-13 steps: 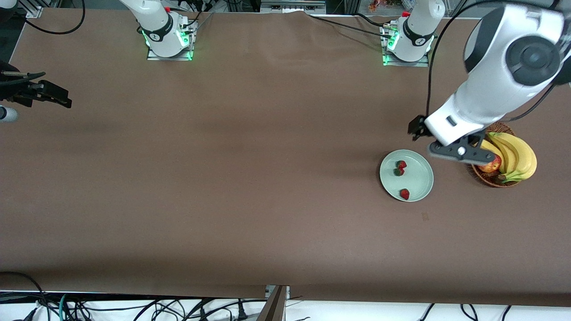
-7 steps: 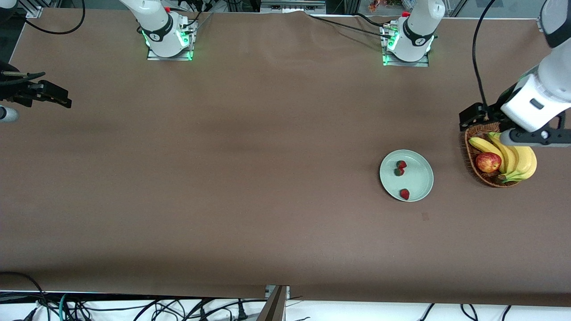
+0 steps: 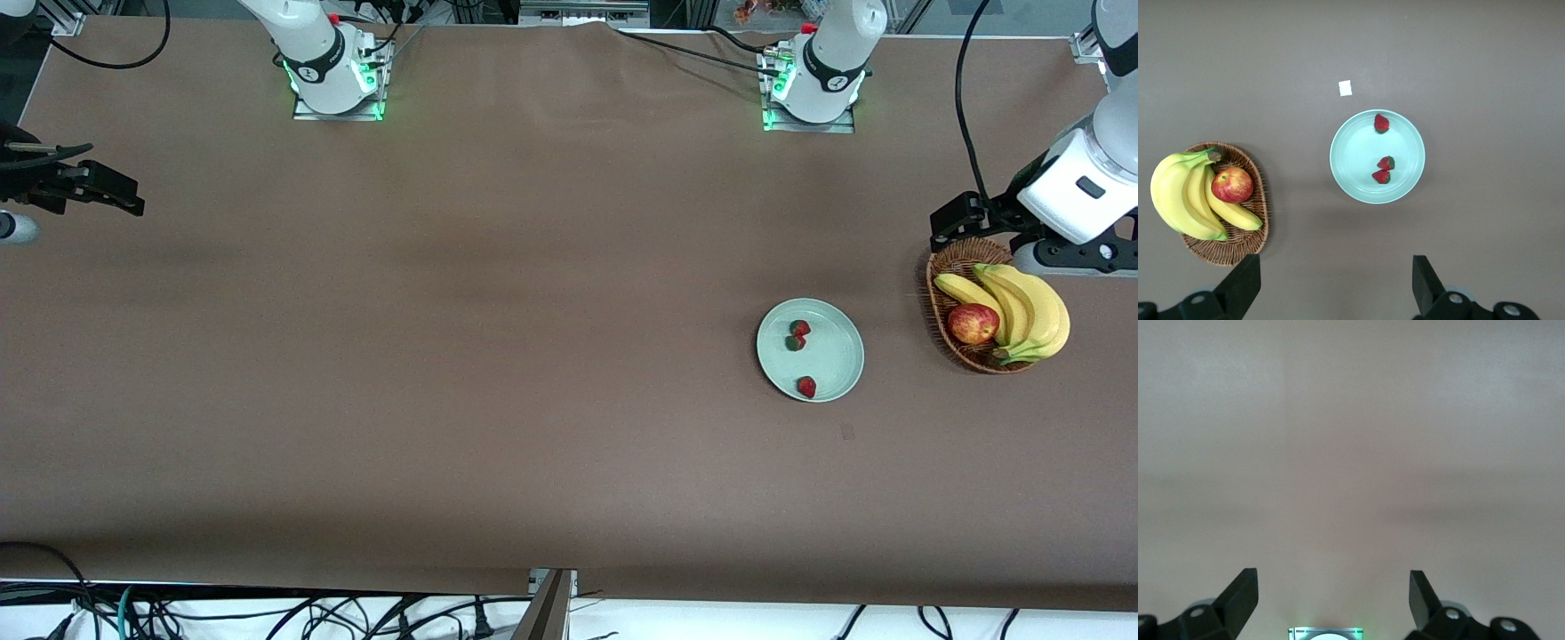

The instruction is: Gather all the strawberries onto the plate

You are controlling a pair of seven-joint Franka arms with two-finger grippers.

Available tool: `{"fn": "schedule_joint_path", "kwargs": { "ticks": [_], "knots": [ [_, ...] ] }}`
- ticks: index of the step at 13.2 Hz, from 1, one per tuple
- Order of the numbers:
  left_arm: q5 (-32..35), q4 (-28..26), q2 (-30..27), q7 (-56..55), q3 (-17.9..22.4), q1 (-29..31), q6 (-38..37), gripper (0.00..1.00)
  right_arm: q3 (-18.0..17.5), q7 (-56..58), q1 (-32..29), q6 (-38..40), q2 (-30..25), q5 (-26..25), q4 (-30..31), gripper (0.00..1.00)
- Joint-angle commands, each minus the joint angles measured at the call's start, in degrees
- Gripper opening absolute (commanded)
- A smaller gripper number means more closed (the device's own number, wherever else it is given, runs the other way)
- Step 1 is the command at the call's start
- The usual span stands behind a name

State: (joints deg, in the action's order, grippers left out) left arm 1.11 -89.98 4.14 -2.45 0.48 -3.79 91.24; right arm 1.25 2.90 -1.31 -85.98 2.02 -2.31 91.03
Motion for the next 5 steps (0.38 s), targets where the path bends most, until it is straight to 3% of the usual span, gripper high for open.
{"fn": "schedule_joint_path", "kwargs": {
  "ticks": [1, 5],
  "knots": [
    [-0.75, -3.09, -3.08, 1.75, -1.79, 2.46, 1.23, 1.00, -0.11, 0.53, -0.09, 0.37, 0.70, 0.90, -1.47, 1.00],
    [-0.84, -4.06, -3.61, 1.58, -2.32, 3.26, 1.23, 1.00, -0.11, 0.53, -0.18, 0.29, 0.70, 0.82, -1.56, 1.00]
  ]
}}
